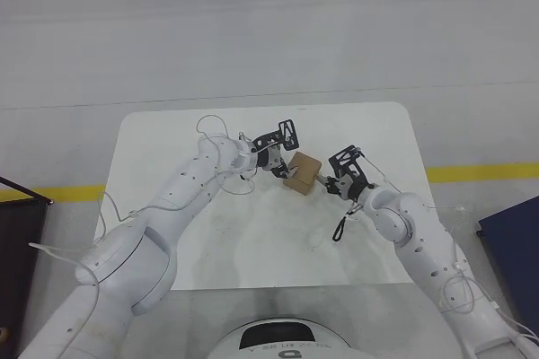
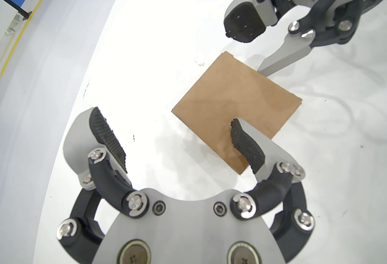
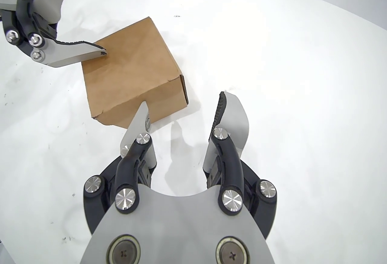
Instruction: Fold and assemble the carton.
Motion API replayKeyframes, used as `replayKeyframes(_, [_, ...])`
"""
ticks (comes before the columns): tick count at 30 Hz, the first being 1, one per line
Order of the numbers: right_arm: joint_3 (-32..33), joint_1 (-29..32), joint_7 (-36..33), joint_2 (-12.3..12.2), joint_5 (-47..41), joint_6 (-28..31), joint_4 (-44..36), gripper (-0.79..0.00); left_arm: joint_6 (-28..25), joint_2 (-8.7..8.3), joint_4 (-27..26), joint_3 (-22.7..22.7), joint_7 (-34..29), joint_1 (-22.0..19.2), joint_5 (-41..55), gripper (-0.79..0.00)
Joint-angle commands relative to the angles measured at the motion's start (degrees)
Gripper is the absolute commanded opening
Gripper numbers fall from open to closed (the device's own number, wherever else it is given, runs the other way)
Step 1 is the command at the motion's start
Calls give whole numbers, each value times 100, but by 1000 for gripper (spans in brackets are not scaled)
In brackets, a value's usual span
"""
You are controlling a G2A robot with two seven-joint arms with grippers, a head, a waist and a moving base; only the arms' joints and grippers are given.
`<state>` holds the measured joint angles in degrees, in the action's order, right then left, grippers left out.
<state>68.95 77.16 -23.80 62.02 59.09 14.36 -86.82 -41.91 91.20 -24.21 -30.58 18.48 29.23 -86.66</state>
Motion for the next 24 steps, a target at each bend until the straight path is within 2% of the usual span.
replayKeyframes(1, [-30,-47,3,12,1,-8,42,-332,0,0,0,0,0,0,0,0])
replayKeyframes(24, [-171,-86,-145,77,160,-56,-131,-406,0,0,0,0,0,0,0,0])
